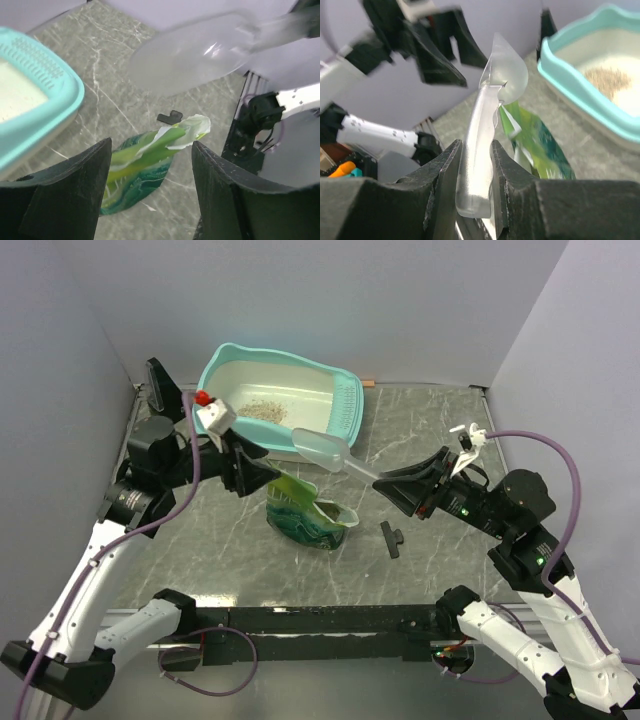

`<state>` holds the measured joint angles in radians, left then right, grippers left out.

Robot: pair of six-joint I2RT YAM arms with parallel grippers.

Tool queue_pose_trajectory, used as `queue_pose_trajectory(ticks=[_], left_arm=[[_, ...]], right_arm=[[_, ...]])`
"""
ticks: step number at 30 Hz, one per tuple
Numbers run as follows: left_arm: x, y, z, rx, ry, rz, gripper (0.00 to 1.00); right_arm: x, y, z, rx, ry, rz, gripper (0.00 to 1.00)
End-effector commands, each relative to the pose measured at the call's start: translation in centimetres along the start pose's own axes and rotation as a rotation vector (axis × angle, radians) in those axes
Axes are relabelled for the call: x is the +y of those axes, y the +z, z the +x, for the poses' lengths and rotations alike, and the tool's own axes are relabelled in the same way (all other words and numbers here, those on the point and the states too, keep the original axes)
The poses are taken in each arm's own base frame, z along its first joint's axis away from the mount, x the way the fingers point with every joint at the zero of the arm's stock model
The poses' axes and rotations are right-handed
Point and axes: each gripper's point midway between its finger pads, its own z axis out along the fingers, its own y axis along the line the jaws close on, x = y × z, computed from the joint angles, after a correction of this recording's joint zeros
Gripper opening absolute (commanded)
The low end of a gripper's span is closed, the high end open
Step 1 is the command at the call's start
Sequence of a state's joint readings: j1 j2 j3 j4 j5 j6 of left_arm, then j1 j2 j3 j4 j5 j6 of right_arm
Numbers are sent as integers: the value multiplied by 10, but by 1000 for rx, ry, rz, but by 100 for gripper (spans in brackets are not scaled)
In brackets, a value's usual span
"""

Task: Fill the litter box with clean litter

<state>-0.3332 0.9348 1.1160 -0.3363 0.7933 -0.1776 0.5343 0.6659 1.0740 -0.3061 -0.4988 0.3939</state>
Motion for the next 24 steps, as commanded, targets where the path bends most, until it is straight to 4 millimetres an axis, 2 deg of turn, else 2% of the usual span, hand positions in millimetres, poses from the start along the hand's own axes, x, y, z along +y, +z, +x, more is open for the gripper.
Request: queue_pose_trajectory(ticks=[1,2,8,10,17,21,24], left_arm=[[12,9,4,115,234,-129,70],[11,10,0,119,264,-146,70],[23,17,11,225,449,-277,69],[23,13,15,247,503,-292,69],[16,6,22,293,589,-247,69],[19,16,30,331,649,-221,69],[23,24,25,325,700,-226,69]], right_arm=[[-4,-13,14,47,-9,45,0],[-6,-15,17,56,-9,50,0],[-14,-26,33,99,-14,103,0],[-22,-31,30,86,-21,160,0],[-23,-39,38,106,-25,175,0],[-20,-39,45,115,-12,150,0],[-19,-40,47,110,-17,138,0]])
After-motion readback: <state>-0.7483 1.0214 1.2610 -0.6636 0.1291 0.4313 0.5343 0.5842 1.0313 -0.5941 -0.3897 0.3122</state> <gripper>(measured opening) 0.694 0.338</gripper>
